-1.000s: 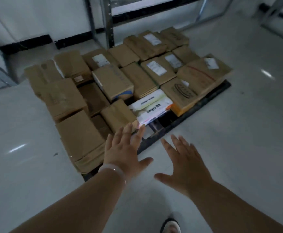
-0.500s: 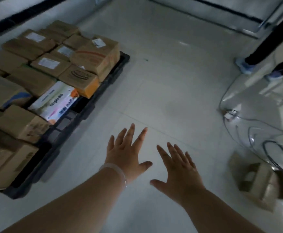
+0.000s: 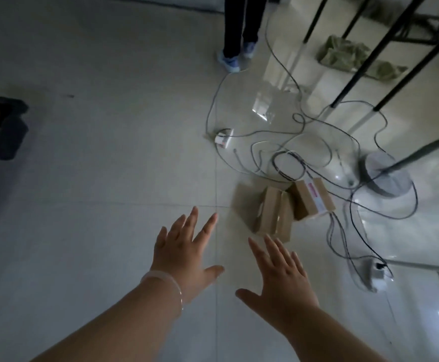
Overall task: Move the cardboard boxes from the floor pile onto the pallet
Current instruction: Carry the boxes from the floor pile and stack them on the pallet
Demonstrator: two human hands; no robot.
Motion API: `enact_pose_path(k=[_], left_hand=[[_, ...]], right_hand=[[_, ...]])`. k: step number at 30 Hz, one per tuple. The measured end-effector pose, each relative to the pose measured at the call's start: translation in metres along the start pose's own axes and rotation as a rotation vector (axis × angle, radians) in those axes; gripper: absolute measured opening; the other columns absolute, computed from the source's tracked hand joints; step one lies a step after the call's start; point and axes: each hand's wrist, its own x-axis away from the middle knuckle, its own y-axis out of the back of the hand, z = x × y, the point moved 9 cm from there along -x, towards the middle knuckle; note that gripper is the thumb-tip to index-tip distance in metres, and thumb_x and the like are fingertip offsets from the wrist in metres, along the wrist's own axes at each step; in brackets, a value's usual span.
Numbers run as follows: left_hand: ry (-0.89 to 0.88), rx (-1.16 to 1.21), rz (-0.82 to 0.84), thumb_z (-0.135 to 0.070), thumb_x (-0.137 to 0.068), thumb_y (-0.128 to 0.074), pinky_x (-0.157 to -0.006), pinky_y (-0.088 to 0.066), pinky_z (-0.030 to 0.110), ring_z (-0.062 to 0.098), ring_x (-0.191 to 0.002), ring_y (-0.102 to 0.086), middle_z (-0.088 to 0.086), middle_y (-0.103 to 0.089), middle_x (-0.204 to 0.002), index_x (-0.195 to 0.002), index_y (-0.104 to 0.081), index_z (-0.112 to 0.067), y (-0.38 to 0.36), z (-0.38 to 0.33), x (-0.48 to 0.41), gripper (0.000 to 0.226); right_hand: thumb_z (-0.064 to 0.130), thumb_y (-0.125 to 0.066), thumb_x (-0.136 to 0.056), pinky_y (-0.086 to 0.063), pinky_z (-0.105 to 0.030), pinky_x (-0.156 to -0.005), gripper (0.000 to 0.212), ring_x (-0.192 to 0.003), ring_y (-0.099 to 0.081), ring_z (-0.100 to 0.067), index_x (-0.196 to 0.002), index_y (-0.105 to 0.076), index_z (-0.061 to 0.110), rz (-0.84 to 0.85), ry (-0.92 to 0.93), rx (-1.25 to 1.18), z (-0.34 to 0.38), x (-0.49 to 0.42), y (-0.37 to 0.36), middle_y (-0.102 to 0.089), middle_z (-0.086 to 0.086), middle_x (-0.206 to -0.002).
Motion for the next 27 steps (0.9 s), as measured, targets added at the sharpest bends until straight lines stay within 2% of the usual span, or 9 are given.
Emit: enact_pose_path(k=[4, 7, 11, 16, 20, 22, 24, 27], left_hand=[[-0.036, -0.005, 0.019, -0.076, -0.083, -0.044, -0.118, 0.005, 0.046, 0.020, -0.149, 0.016, -0.012, 0.042, -0.145, -0.121, 0.049, -0.057, -0.008, -0.039, -0.037, 0.102], [-0.054, -0.026, 0.065, -0.075, -0.084, -0.044, -0.118, 0.004, 0.046, 0.021, -0.149, 0.016, -0.011, 0.040, -0.147, -0.117, 0.051, -0.056, -0.021, -0.052, -0.062, 0.103], [-0.088, -0.014, 0.163, -0.076, -0.084, -0.043, -0.118, 0.005, 0.046, 0.021, -0.149, 0.018, -0.011, 0.045, -0.142, -0.118, 0.050, -0.057, -0.049, -0.066, -0.107, 0.101], [-0.186, -0.065, 0.194, -0.073, -0.086, -0.043, -0.118, 0.001, 0.048, 0.023, -0.149, 0.015, -0.004, 0.034, -0.157, -0.121, 0.048, -0.055, -0.080, -0.101, -0.200, 0.099], [-0.216, -0.107, 0.196, -0.073, -0.085, -0.046, -0.119, -0.003, 0.049, 0.025, -0.150, 0.009, -0.002, 0.028, -0.160, -0.121, 0.048, -0.055, -0.134, -0.121, -0.276, 0.102], [-0.213, -0.128, 0.224, -0.073, -0.084, -0.047, -0.119, -0.005, 0.049, 0.025, -0.150, 0.006, -0.001, 0.025, -0.161, -0.130, 0.042, -0.054, -0.176, -0.124, -0.311, 0.102], [-0.199, -0.157, 0.264, -0.071, -0.085, -0.049, -0.118, -0.007, 0.048, 0.026, -0.150, 0.003, 0.001, 0.022, -0.162, -0.141, 0.031, -0.050, -0.226, -0.123, -0.343, 0.100], [-0.161, -0.145, 0.330, -0.069, -0.085, -0.051, -0.118, -0.010, 0.045, 0.028, -0.150, 0.000, 0.001, 0.024, -0.161, -0.144, 0.025, -0.051, -0.302, -0.116, -0.381, 0.098]], right_hand=[[0.078, -0.043, -0.084, 0.014, -0.039, -0.118, 0.101, -0.147, 0.023, -0.015, -0.138, 0.036, 0.045, -0.001, -0.043, -0.027, -0.054, -0.008, 0.004, 0.026, 0.008, -0.160], [0.076, -0.044, -0.085, 0.014, -0.037, -0.118, 0.099, -0.149, 0.021, -0.014, -0.147, 0.027, 0.045, 0.006, -0.104, -0.061, -0.085, -0.025, 0.001, 0.023, 0.008, -0.162], [0.076, -0.044, -0.083, 0.014, -0.036, -0.117, 0.099, -0.148, 0.019, -0.013, -0.148, 0.024, 0.046, 0.061, -0.182, -0.102, -0.125, -0.063, -0.009, 0.022, 0.008, -0.163], [0.076, -0.041, -0.085, 0.011, -0.036, -0.116, 0.094, -0.150, 0.015, -0.014, -0.149, 0.021, 0.045, 0.005, -0.278, -0.075, -0.198, -0.137, -0.012, 0.018, 0.007, -0.164], [0.073, -0.041, -0.087, 0.011, -0.035, -0.112, 0.093, -0.151, 0.011, -0.016, -0.150, 0.020, 0.044, -0.018, -0.311, -0.085, -0.261, -0.201, -0.049, 0.014, 0.004, -0.165], [0.073, -0.045, -0.086, 0.006, -0.036, -0.112, 0.095, -0.151, 0.006, -0.019, -0.149, 0.021, 0.046, 0.001, -0.322, -0.098, -0.291, -0.231, -0.082, 0.013, 0.005, -0.165], [0.072, -0.050, -0.084, -0.005, -0.040, -0.118, 0.098, -0.152, 0.001, -0.021, -0.148, 0.020, 0.049, 0.030, -0.343, -0.145, -0.322, -0.260, -0.122, 0.012, 0.007, -0.165], [0.069, -0.056, -0.083, -0.020, -0.048, -0.118, 0.099, -0.152, -0.003, -0.023, -0.143, 0.022, 0.056, 0.088, -0.387, -0.226, -0.359, -0.297, -0.188, 0.014, 0.011, -0.164]])
